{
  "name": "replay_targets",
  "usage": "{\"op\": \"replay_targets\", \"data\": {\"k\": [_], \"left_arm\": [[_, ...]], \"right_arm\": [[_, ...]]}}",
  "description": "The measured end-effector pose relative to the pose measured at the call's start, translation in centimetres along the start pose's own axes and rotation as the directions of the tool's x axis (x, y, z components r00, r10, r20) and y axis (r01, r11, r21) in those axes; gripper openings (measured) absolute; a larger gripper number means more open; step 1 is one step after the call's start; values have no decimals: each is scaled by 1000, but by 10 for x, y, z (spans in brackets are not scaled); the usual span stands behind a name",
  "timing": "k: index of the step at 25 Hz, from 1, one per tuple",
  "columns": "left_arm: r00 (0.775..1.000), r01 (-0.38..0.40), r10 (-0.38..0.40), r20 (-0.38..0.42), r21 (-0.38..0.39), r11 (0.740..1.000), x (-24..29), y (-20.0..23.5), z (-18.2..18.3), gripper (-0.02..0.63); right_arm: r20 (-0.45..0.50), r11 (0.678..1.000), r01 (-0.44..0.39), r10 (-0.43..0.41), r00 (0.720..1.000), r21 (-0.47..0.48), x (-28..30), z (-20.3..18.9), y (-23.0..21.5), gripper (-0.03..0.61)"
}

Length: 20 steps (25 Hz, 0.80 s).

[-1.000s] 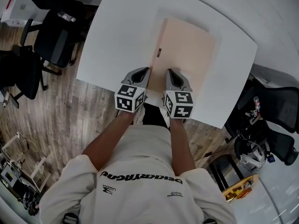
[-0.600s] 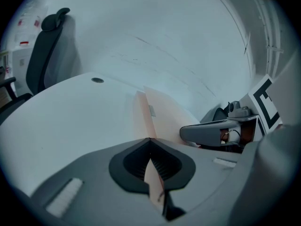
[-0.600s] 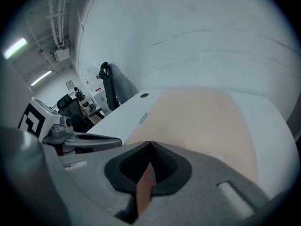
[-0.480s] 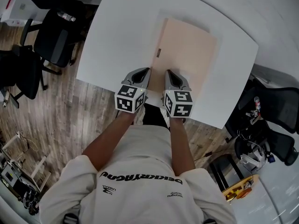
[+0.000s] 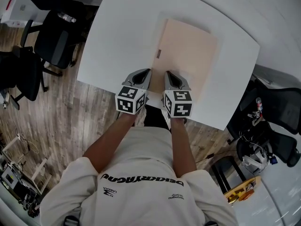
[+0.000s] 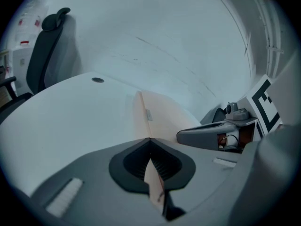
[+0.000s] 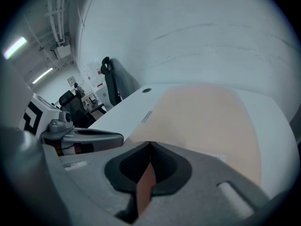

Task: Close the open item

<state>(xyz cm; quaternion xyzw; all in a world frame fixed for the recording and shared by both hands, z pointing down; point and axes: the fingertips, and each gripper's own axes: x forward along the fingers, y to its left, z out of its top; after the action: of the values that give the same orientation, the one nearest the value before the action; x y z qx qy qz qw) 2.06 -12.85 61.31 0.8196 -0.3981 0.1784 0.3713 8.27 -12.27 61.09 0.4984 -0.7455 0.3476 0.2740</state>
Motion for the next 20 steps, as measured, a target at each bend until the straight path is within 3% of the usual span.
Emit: {"op": "replay_targets", "data": {"k": [20], "left_arm": [[1000,7,-7,-6,12,1000,0,2,0,3]], "right_arm": [[-67,1000,-6,7,998,12,8,-3,1,1]]}}
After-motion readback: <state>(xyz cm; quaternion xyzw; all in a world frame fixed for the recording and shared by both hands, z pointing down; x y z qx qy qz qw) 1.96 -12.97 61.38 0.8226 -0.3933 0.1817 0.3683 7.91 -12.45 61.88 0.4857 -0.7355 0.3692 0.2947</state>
